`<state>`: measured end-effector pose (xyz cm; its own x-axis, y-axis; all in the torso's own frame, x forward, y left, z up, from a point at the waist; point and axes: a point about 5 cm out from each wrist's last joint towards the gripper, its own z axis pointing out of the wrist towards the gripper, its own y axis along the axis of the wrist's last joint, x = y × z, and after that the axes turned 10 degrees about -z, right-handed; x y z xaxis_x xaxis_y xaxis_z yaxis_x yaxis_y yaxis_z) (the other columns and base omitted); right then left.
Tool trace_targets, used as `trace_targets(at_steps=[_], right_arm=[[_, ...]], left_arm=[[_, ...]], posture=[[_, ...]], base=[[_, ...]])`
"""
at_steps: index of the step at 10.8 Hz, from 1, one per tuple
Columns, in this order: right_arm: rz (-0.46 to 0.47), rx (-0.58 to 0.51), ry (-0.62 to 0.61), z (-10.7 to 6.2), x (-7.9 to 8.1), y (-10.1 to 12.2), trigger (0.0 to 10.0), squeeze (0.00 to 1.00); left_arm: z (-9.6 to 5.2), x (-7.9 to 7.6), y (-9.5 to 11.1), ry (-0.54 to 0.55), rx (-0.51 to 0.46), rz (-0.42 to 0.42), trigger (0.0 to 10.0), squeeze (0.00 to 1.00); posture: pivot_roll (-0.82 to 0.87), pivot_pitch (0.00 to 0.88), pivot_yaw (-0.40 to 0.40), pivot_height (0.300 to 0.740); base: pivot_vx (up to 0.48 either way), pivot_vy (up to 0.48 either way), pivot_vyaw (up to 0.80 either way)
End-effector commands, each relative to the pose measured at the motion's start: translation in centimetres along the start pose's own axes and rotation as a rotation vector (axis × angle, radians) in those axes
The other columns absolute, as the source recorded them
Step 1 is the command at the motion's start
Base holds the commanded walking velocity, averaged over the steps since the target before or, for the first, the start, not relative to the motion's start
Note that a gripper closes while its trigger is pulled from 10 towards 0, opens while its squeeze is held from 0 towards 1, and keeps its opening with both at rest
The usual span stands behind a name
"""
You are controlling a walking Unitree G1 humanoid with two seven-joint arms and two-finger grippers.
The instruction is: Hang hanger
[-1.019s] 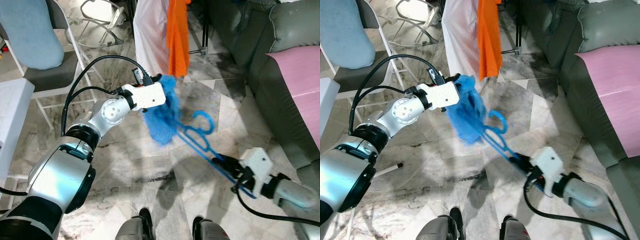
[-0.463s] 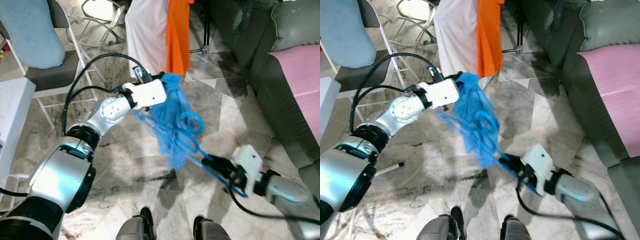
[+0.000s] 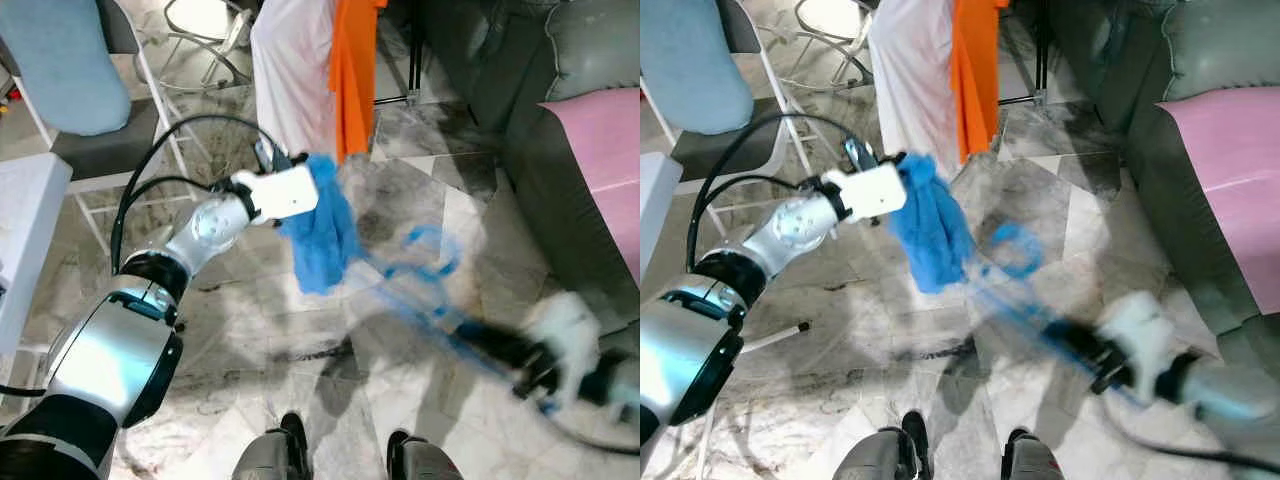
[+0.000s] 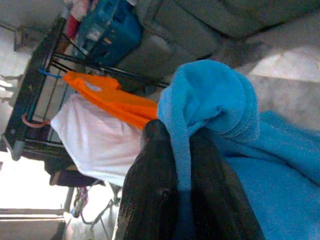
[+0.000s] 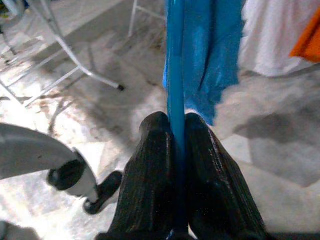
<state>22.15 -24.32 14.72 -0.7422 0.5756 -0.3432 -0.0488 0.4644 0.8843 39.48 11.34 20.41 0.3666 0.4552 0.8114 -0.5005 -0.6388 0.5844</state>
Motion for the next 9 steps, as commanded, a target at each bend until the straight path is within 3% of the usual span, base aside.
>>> trace_targets(at_steps=[1, 5, 7, 9], right_arm=[[-0.007, 0.016, -0.049, -0.9, -1.1, -0.2, 10.0, 0.00], [0.004, -0.043, -0.141, -2.5, -2.9, 1.0, 10.0, 0.00], [0.010, -0.032, -0.169, -2.6, -3.4, 0.5, 10.0, 0.00], [0.033, -0.044, -0.145, -2.1, -2.8, 0.4, 10.0, 0.00]], left_arm=[[-0.9, 0.2, -1.2, 0.006, 0.051, 0.025, 10.0, 0.00], [-2.0, 0.1, -2.6, -0.014, 0.098, 0.087, 10.0, 0.00], [-1.9, 0.1, -1.7, -0.037, 0.012, 0.046, 10.0, 0.00], [-1.6, -0.5, -0.4, -0.087, -0.087, 0.041, 10.0, 0.00]], posture=[[-0.15, 0.259, 0.151, 0.740], [-0.15, 0.253, 0.151, 0.740], [-0.15, 0.251, 0.151, 0.740], [-0.14, 0.252, 0.152, 0.740]], base=[[0.000, 0.000, 0.00], [0.000, 0.000, 0.00], [0.000, 0.000, 0.00], [0.000, 0.000, 0.00]])
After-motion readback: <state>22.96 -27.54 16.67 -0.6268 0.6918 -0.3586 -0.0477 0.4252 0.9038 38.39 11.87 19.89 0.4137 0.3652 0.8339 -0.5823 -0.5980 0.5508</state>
